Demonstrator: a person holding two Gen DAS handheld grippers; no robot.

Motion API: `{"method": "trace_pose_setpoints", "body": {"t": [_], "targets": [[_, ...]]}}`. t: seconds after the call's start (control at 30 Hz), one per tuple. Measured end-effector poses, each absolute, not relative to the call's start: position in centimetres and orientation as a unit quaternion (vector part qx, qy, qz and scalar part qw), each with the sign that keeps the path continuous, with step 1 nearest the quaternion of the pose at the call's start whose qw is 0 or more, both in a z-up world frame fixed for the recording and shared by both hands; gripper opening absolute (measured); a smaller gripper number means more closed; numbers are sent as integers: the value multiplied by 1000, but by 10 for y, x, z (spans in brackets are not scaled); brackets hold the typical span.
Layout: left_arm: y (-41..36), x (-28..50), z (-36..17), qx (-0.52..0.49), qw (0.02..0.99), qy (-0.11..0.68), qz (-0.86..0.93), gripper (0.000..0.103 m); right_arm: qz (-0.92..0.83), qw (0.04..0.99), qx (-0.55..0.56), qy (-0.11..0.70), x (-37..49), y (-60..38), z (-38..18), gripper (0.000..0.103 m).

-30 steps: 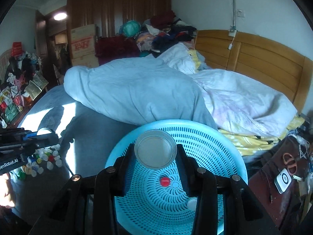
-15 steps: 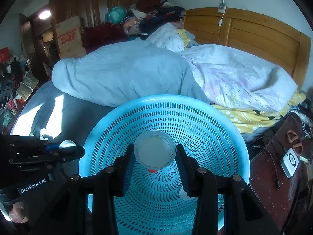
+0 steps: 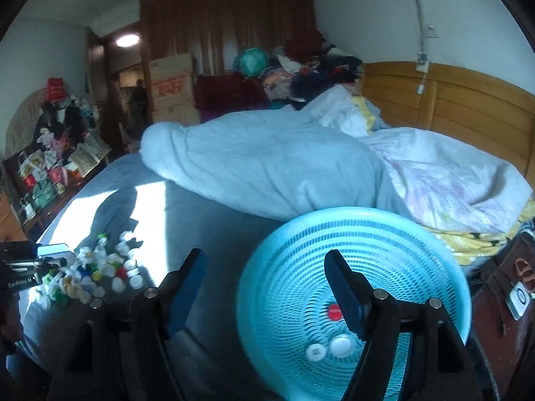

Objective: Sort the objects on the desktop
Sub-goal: 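Return to the pile and grasp a white cap with each gripper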

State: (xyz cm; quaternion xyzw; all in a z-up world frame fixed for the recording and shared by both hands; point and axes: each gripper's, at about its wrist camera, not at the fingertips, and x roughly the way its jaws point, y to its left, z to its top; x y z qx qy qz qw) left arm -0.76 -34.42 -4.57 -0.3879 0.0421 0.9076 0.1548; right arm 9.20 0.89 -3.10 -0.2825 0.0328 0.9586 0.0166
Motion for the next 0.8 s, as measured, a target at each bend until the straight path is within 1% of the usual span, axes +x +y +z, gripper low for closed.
{"method": "trace_pose_setpoints", "body": {"t": [0.07, 0.13, 0.23, 0.3, 0.43, 0.53, 0.63, 0.73, 0.8], "targets": [[-427, 4, -70, -405, 89, 4, 910, 31, 952, -21, -304, 29, 84, -24, -48, 78], [-513, 20, -102, -428, 1, -32, 903, 31, 942, -60, -329, 29, 78, -56, -66, 78], [-599, 38, -143, -449, -72, -70, 888, 30, 923, -120, -365, 18, 70, -112, -93, 78], [-634, 44, -166, -464, -89, -88, 877, 30, 909, -157, -386, 7, 68, -151, -109, 78], [-643, 37, -178, -464, -59, -97, 879, 30, 889, -207, -407, -24, 72, -219, -132, 78], [-634, 19, -179, -459, -36, -77, 884, 30, 880, -228, -413, -44, 73, -260, -140, 78], [-624, -2, -189, -469, -25, -34, 882, 30, 873, -241, -421, -59, 72, -291, -147, 78], [-626, -10, -203, -482, -24, -24, 875, 30, 869, -252, -421, -67, 66, -313, -147, 78], [-626, -9, -208, -483, -23, -17, 875, 26, 864, -265, -422, -70, 61, -330, -150, 78]]}}
